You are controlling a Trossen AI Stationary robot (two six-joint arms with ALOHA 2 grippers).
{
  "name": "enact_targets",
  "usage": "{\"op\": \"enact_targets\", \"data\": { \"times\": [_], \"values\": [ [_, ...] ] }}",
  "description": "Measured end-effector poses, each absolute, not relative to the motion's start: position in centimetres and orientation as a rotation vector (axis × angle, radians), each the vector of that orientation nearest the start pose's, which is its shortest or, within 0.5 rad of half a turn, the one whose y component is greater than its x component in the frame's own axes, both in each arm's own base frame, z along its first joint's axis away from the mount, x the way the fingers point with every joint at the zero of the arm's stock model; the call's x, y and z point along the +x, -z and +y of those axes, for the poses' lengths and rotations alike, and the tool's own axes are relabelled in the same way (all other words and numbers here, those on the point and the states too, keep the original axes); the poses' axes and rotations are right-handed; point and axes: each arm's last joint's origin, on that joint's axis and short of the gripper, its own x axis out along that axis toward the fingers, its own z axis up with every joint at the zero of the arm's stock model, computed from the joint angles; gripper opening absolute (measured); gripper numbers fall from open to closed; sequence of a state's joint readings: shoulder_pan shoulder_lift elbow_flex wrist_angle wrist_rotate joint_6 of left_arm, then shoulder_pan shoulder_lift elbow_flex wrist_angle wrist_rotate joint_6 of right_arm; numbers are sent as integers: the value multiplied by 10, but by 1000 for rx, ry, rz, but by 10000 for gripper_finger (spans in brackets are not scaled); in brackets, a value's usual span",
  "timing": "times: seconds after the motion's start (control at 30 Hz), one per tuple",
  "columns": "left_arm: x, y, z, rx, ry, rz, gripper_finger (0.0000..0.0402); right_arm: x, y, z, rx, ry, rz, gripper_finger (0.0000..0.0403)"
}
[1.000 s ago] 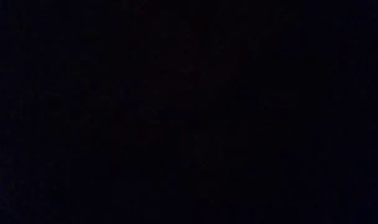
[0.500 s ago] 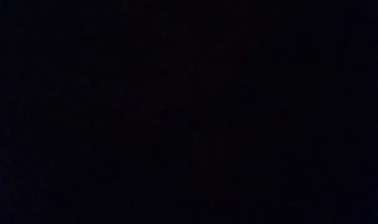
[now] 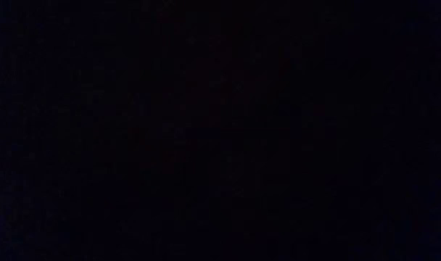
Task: Fold Laundry from Bin
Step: Stack the folded white shirt on the folded yellow shirt
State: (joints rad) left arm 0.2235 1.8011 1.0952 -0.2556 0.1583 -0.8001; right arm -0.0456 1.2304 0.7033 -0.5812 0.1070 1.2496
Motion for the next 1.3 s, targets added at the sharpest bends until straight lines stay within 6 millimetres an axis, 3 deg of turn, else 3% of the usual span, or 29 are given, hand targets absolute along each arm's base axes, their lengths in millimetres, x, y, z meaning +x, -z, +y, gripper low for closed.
{"op": "enact_targets", "data": {
  "times": [0.1,0.27,0.43,0.53,0.63,0.73,0.9,1.1,1.3],
  "values": [
    [352,-160,76,-998,-385,818,309,213,-183,-9,1139,794,884,334],
    [342,-162,62,-988,-293,948,319,232,-192,8,1147,424,837,355],
    [323,-203,31,-810,-127,979,307,245,-211,34,1077,199,747,345],
    [306,-232,12,-696,-14,965,301,247,-210,50,1015,136,790,335],
    [296,-246,-10,-608,96,962,298,254,-210,66,989,48,818,328],
    [290,-239,-37,-560,177,1015,298,267,-202,86,945,-4,874,325],
    [279,-207,-74,-607,183,1079,298,290,-183,119,896,-24,975,325],
    [266,-179,-90,-713,165,1026,330,313,-171,155,902,-17,1021,327],
    [257,-165,-104,-652,214,893,388,321,-165,176,895,39,1119,329]
  ]
}}
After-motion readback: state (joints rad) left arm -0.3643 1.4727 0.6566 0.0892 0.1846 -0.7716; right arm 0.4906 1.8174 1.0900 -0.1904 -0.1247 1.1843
